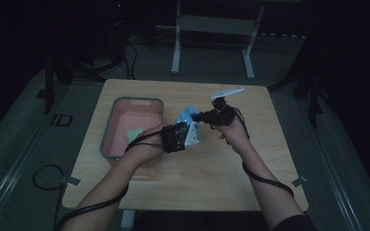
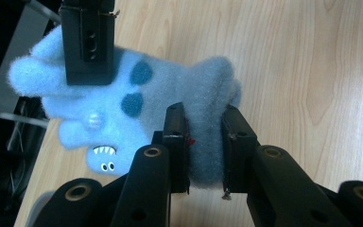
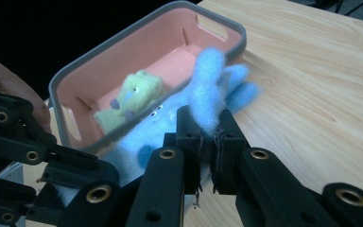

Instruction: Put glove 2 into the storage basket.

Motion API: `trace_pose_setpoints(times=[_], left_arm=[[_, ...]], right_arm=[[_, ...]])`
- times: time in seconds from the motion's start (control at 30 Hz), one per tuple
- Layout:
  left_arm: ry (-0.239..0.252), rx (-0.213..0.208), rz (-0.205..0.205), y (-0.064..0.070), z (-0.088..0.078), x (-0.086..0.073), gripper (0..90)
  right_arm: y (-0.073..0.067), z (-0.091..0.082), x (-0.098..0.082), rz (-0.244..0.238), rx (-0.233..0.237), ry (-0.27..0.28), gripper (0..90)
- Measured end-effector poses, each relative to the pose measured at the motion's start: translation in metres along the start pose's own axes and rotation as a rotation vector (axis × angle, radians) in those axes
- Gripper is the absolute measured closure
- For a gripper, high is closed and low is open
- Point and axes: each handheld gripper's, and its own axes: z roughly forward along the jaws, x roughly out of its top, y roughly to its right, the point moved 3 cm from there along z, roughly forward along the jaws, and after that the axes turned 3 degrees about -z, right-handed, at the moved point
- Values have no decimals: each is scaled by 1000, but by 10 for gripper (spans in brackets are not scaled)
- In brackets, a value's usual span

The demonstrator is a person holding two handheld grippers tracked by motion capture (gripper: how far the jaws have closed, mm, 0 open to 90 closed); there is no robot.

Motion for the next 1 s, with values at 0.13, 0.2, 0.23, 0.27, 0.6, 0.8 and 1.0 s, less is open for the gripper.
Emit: trace_pose_setpoints(times=[0.13, 0.2, 0.23, 0.27, 0.6, 0.8, 1.0], left_arm=[[-19, 12, -9, -2, -7, -9, 760], [-32, 12, -16, -4, -8, -13, 760], [-32, 11, -22, -4, -9, -15, 760], [-38, 9, -23, -4, -10, -17, 760], [-59, 28, -61, -10, -23, -39, 760], [-72, 42, -80, -15, -31, -51, 760], [-98, 55, -91, -17, -40, -66, 760]], right_arm=[[-7, 10, 7, -17, 15, -5, 836], [-11, 14, 10, -22, 20, -10, 836], [-12, 17, 11, -21, 22, -13, 836], [-13, 19, 12, -23, 23, -15, 836], [-33, 42, 30, -58, 42, -35, 836], [-42, 55, 42, -76, 55, -33, 836], [-53, 70, 51, -86, 79, -42, 836]])
